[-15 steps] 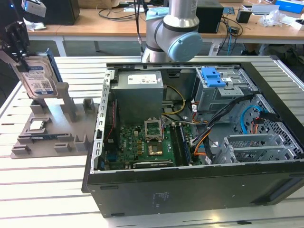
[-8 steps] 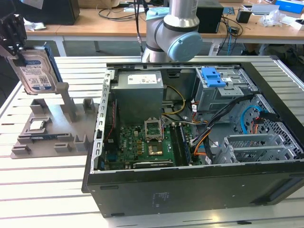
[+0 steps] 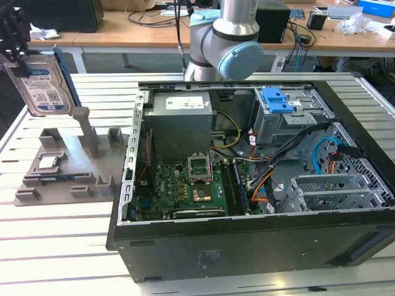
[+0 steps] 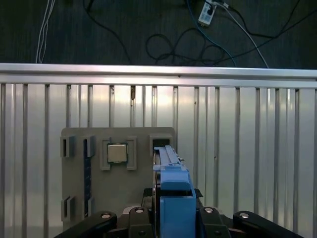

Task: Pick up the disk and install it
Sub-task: 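Pick up the disk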

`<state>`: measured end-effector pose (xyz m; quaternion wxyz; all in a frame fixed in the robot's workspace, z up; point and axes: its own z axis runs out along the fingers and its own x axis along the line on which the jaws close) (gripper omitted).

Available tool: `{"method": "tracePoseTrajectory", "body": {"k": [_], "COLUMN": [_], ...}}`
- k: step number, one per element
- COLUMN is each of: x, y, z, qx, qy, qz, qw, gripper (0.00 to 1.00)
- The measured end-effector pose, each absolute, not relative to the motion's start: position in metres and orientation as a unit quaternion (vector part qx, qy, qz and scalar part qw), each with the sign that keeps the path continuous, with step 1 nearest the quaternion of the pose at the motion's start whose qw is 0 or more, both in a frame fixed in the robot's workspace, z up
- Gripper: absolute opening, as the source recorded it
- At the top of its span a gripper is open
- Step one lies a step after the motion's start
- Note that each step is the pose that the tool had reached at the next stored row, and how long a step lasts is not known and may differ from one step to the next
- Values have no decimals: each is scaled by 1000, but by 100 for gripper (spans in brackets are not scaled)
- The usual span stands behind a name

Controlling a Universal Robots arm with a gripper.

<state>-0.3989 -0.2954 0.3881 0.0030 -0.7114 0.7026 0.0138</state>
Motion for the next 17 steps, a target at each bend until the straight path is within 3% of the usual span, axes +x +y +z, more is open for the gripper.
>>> {"method": "tracePoseTrajectory", "body": {"k": [17], "x": [-399], "y": [-295], "z": [430], "qx": [-711], "qy": [703], "qz": [14], "qw": [3], "gripper": [37]}}
